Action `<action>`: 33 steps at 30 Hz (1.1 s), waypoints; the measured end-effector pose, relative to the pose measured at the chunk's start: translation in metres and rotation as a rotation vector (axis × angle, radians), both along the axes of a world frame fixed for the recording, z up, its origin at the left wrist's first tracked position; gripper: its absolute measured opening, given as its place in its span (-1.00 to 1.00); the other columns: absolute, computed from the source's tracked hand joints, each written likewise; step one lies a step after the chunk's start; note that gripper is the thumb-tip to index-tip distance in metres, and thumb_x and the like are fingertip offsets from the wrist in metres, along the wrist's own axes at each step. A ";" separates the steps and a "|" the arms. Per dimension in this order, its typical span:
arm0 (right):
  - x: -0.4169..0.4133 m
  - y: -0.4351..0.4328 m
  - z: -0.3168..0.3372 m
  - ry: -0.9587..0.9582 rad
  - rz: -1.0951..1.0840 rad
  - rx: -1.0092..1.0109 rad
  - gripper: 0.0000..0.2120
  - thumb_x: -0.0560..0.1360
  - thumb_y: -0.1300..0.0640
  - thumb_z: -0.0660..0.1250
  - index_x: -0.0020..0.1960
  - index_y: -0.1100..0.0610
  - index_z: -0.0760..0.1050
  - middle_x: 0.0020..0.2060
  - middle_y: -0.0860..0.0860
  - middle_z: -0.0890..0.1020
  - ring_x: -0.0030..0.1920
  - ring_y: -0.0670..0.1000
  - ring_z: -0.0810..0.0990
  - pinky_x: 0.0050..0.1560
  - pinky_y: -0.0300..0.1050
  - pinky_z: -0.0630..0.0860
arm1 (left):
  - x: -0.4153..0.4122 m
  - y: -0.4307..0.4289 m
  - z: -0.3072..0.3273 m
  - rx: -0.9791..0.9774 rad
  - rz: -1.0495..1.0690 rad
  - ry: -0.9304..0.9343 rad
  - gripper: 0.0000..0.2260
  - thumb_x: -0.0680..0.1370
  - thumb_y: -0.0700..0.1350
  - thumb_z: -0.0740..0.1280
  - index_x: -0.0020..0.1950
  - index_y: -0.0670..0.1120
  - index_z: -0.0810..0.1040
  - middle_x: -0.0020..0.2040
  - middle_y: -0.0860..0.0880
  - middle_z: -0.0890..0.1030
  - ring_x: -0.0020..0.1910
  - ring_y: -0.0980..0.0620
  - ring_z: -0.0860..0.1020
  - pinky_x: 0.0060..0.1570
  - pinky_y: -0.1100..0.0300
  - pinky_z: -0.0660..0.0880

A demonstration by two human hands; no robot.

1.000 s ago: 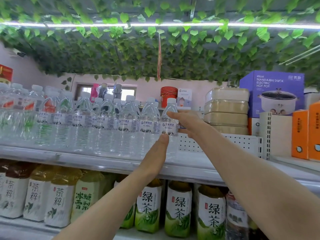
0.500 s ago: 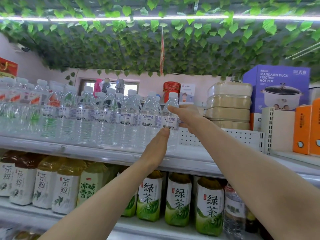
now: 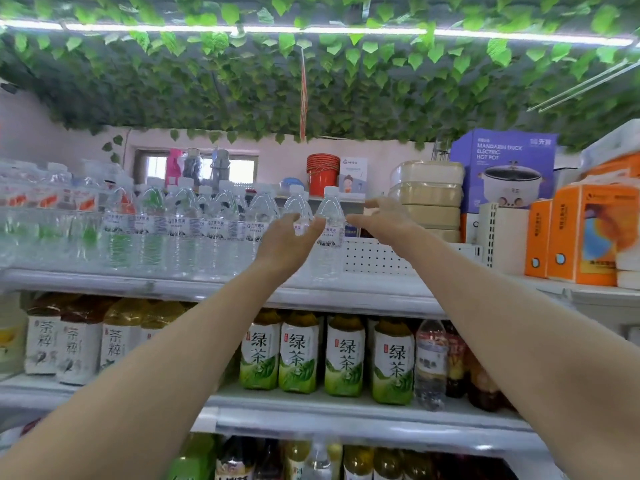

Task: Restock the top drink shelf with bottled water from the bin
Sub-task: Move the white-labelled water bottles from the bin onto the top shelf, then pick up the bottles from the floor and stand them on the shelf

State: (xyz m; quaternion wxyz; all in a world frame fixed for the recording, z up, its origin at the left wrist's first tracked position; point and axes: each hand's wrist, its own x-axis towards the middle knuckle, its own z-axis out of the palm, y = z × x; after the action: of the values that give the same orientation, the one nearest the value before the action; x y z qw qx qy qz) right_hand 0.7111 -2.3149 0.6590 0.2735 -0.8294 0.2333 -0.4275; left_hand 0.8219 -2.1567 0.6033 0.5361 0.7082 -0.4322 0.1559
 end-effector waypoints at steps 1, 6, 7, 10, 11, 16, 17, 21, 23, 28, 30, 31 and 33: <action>-0.011 0.008 -0.004 0.025 -0.018 -0.026 -0.36 0.47 -0.10 0.52 0.46 0.07 0.42 0.25 0.00 0.56 0.18 0.07 0.57 0.29 0.10 0.54 | -0.004 0.009 -0.001 0.000 0.024 -0.027 -0.38 0.58 0.27 0.24 0.52 -0.07 0.33 0.50 -0.07 0.38 0.46 -0.08 0.33 0.37 -0.01 0.28; -0.070 0.046 -0.039 0.230 -0.142 -0.213 -0.33 0.45 -0.12 0.53 0.49 0.01 0.40 0.45 0.03 0.45 0.39 0.11 0.46 0.35 0.03 0.42 | -0.027 0.049 -0.026 0.055 0.102 -0.113 -0.43 0.56 0.20 0.34 0.49 -0.03 0.36 0.47 -0.10 0.37 0.46 -0.11 0.29 0.41 -0.04 0.26; -0.081 0.053 -0.049 0.285 -0.172 -0.230 -0.32 0.46 -0.13 0.53 0.50 -0.02 0.39 0.47 0.03 0.43 0.44 0.11 0.42 0.38 0.03 0.39 | -0.033 0.055 -0.037 0.069 0.110 -0.119 -0.44 0.55 0.18 0.35 0.49 -0.02 0.37 0.47 -0.10 0.36 0.47 -0.12 0.27 0.40 -0.03 0.26; -0.111 0.075 -0.088 0.448 -0.215 -0.200 -0.30 0.47 -0.13 0.51 0.52 -0.06 0.34 0.45 0.09 0.43 0.43 0.16 0.41 0.39 0.09 0.43 | -0.056 0.069 -0.077 0.150 0.079 -0.073 -0.45 0.54 0.14 0.38 0.49 0.03 0.36 0.47 -0.09 0.34 0.46 -0.12 0.26 0.37 -0.04 0.32; -0.120 0.081 -0.104 0.486 -0.224 -0.178 -0.29 0.46 -0.13 0.52 0.52 -0.06 0.33 0.44 0.09 0.43 0.42 0.16 0.42 0.37 0.10 0.45 | -0.064 0.073 -0.092 0.188 0.075 -0.057 -0.45 0.54 0.14 0.39 0.49 0.04 0.36 0.47 -0.09 0.35 0.45 -0.12 0.28 0.36 -0.05 0.35; -0.163 0.097 -0.190 0.652 -0.245 -0.087 -0.24 0.44 -0.13 0.52 0.55 -0.07 0.29 0.45 0.10 0.39 0.42 0.17 0.41 0.36 0.10 0.47 | -0.108 0.083 -0.172 0.342 0.067 0.004 -0.44 0.52 0.12 0.42 0.48 0.04 0.36 0.45 -0.09 0.37 0.42 -0.12 0.32 0.32 -0.02 0.39; -0.170 0.098 -0.208 0.676 -0.240 -0.057 -0.25 0.45 -0.13 0.52 0.55 -0.07 0.29 0.46 0.10 0.37 0.42 0.17 0.41 0.35 0.09 0.47 | -0.116 0.084 -0.190 0.370 0.046 0.042 -0.45 0.53 0.11 0.42 0.48 0.05 0.37 0.46 -0.08 0.36 0.42 -0.11 0.31 0.32 -0.03 0.40; -0.195 0.100 -0.278 0.724 -0.236 0.083 -0.26 0.46 -0.10 0.52 0.55 -0.07 0.29 0.45 0.08 0.38 0.40 0.13 0.42 0.25 0.00 0.50 | -0.144 0.089 -0.260 0.515 0.041 0.097 -0.50 0.53 0.09 0.41 0.44 0.08 0.40 0.43 -0.04 0.38 0.38 -0.11 0.33 0.25 -0.02 0.44; -0.205 0.098 -0.308 0.773 -0.228 0.127 -0.26 0.45 -0.09 0.52 0.55 -0.07 0.29 0.39 0.09 0.40 0.34 0.13 0.45 0.25 0.02 0.52 | -0.153 0.088 -0.291 0.580 0.029 0.109 -0.52 0.52 0.08 0.42 0.42 0.06 0.43 0.43 -0.06 0.39 0.37 -0.13 0.34 0.27 -0.03 0.43; -0.228 0.080 -0.375 0.840 -0.199 0.214 -0.27 0.44 -0.11 0.54 0.52 -0.06 0.33 0.40 0.12 0.42 0.37 0.17 0.44 0.37 0.10 0.46 | -0.173 0.075 -0.354 0.703 0.002 0.182 -0.46 0.53 0.07 0.43 0.48 0.06 0.39 0.44 -0.09 0.35 0.42 -0.15 0.30 0.24 -0.05 0.44; -0.236 0.068 -0.399 0.849 -0.183 0.258 -0.30 0.44 -0.11 0.52 0.51 -0.07 0.36 0.40 0.12 0.43 0.34 0.16 0.47 0.34 0.11 0.49 | -0.180 0.066 -0.376 0.739 0.012 0.195 -0.46 0.52 0.07 0.43 0.46 0.06 0.40 0.44 -0.11 0.36 0.40 -0.16 0.33 0.22 -0.05 0.46; -0.239 0.061 -0.411 0.863 -0.180 0.274 -0.31 0.43 -0.09 0.52 0.50 -0.07 0.36 0.39 0.11 0.45 0.31 0.15 0.51 0.30 0.10 0.52 | -0.183 0.061 -0.386 0.764 0.018 0.204 -0.46 0.51 0.08 0.44 0.46 0.05 0.40 0.43 -0.12 0.37 0.39 -0.17 0.34 0.22 -0.05 0.46; -0.246 0.046 -0.432 0.921 -0.163 0.286 -0.31 0.42 -0.06 0.51 0.50 -0.05 0.37 0.36 0.09 0.51 0.27 0.16 0.55 0.25 0.09 0.55 | -0.190 0.051 -0.406 0.811 0.029 0.234 -0.45 0.50 0.10 0.44 0.45 0.01 0.42 0.41 -0.15 0.39 0.37 -0.20 0.36 0.24 -0.06 0.45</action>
State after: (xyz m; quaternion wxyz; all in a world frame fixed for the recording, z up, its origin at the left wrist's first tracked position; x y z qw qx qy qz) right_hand 0.4652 -2.2690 0.2265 0.2189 -0.8654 0.4508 -0.0001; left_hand 0.6316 -2.1060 0.1976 0.2572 0.8806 -0.3849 -0.1008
